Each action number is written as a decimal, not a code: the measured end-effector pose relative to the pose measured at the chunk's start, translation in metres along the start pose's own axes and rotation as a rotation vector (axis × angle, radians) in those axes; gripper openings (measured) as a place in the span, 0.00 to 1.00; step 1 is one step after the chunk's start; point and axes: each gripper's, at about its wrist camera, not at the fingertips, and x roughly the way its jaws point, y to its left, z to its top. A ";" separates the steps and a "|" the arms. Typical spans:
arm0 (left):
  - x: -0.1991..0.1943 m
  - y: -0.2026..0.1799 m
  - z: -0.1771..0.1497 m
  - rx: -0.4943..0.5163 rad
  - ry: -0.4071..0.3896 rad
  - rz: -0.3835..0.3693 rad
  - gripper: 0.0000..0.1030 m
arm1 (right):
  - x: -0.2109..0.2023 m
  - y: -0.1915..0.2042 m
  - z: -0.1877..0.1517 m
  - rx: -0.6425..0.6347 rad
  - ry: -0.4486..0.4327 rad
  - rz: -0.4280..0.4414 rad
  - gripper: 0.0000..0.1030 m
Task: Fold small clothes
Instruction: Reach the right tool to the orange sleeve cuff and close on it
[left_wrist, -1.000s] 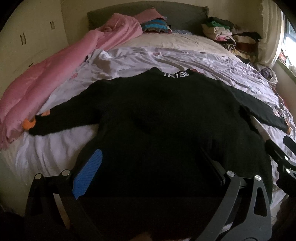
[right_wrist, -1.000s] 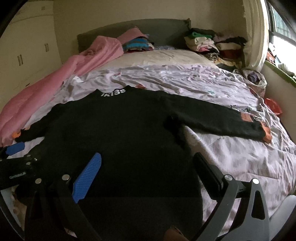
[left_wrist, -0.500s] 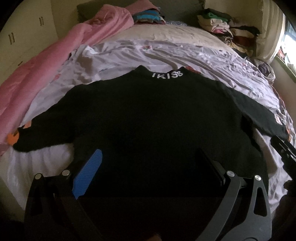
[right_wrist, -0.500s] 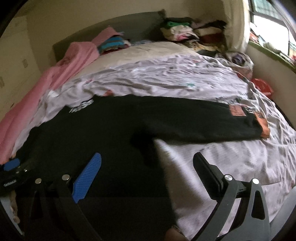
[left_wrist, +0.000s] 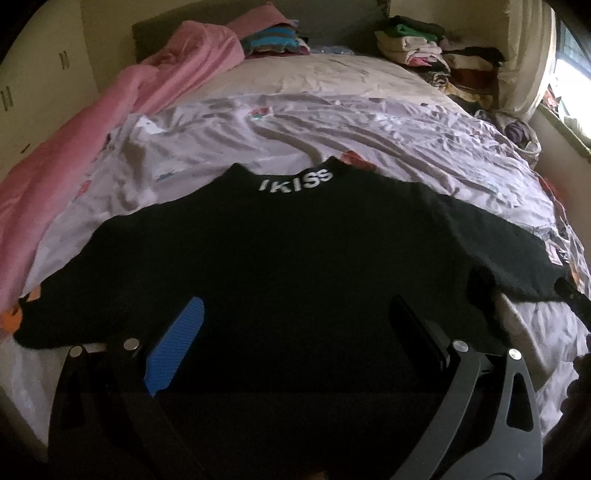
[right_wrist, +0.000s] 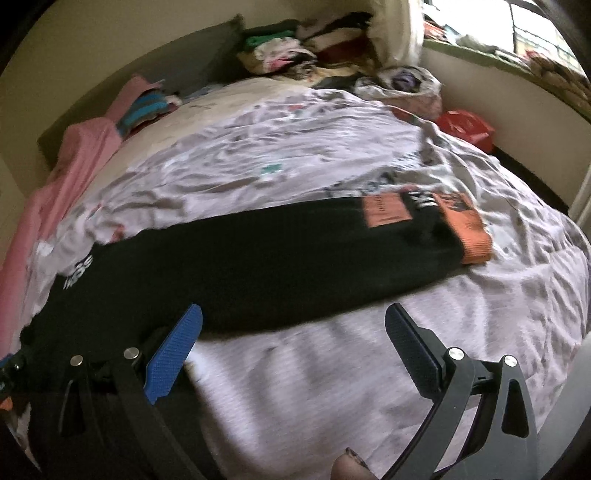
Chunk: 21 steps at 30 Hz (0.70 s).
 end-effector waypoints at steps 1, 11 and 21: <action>0.003 -0.002 0.001 0.001 0.006 -0.004 0.91 | 0.003 -0.006 0.003 0.016 0.002 -0.007 0.96; 0.027 -0.008 0.011 0.000 0.023 -0.022 0.91 | 0.049 -0.078 0.022 0.226 0.076 -0.069 0.96; 0.043 0.004 0.017 -0.010 0.022 0.040 0.91 | 0.063 -0.123 0.045 0.407 -0.002 -0.036 0.36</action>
